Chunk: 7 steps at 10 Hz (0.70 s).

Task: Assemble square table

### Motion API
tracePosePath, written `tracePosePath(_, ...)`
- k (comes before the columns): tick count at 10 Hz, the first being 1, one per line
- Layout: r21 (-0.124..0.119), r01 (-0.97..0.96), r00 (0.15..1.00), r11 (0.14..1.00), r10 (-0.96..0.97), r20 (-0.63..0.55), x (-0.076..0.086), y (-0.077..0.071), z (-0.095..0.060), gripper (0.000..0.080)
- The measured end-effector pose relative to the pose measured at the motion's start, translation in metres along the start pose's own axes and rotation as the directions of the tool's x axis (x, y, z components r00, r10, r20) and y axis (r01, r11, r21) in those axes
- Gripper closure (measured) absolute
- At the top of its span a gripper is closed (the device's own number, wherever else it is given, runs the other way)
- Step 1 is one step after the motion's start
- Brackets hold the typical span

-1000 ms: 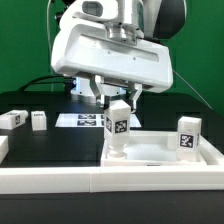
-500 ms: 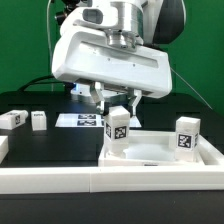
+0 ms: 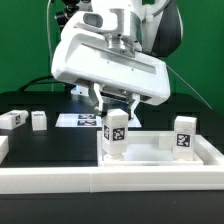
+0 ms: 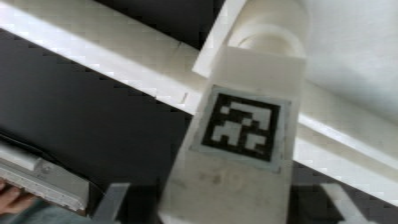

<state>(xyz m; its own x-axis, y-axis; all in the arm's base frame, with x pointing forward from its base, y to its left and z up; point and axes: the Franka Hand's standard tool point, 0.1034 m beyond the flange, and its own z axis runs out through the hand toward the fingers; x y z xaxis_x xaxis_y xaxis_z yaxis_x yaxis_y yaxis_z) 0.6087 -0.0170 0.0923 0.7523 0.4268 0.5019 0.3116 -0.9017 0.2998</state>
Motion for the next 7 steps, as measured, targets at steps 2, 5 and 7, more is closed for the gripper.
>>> tracePosePath(2,0.014,-0.002,1.000,1.000,0.002,0.021,-0.0014,-0.0004,0.0014,0.0470)
tracePosePath(5,0.016,-0.002,1.000,1.000,0.002,0.025,-0.0026,-0.0011,0.0021,0.0164)
tracePosePath(7,0.016,-0.002,1.000,1.000,0.002,0.026,-0.0028,-0.0012,0.0022,0.0154)
